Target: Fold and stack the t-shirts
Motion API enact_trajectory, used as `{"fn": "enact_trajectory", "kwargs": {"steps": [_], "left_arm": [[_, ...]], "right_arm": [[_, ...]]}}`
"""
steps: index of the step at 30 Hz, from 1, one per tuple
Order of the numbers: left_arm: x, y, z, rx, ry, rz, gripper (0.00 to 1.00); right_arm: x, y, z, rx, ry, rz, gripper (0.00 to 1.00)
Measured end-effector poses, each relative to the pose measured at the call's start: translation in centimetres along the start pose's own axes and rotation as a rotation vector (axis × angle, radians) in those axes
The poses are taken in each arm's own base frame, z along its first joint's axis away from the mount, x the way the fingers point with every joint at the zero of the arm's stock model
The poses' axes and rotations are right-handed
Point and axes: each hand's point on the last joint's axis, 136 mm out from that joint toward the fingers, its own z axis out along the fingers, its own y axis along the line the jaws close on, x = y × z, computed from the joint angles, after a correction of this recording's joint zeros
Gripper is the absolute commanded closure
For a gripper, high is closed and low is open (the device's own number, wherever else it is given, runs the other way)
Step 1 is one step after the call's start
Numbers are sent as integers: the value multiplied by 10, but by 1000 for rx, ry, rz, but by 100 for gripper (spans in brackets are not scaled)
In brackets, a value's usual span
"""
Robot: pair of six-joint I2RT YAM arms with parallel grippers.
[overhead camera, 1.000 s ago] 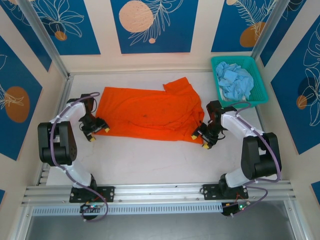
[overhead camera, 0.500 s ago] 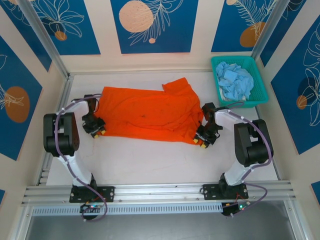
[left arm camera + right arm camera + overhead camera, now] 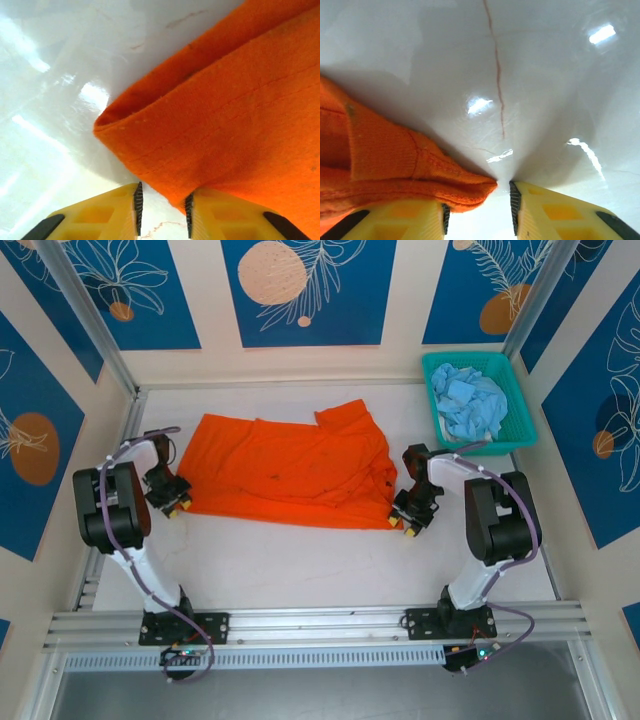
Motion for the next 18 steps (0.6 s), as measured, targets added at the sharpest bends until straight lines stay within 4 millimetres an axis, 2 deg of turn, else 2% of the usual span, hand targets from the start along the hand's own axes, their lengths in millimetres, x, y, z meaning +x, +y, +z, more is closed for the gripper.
{"fn": "enact_trajectory", "kwargs": {"steps": [4, 9, 14, 18], "left_arm": [[0, 2, -2, -1, 1, -10, 55], [-6, -4, -17, 31, -28, -20, 45], [-10, -20, -54, 104, -118, 1, 43], [2, -45, -81, 143, -190, 87, 44]], "right_arm": [[4, -6, -2, -6, 0, 17, 47], [9, -7, -19, -50, -36, 19, 45], [13, 5, -48, -152, -106, 8, 56], [13, 29, -68, -210, -137, -28, 66]]}}
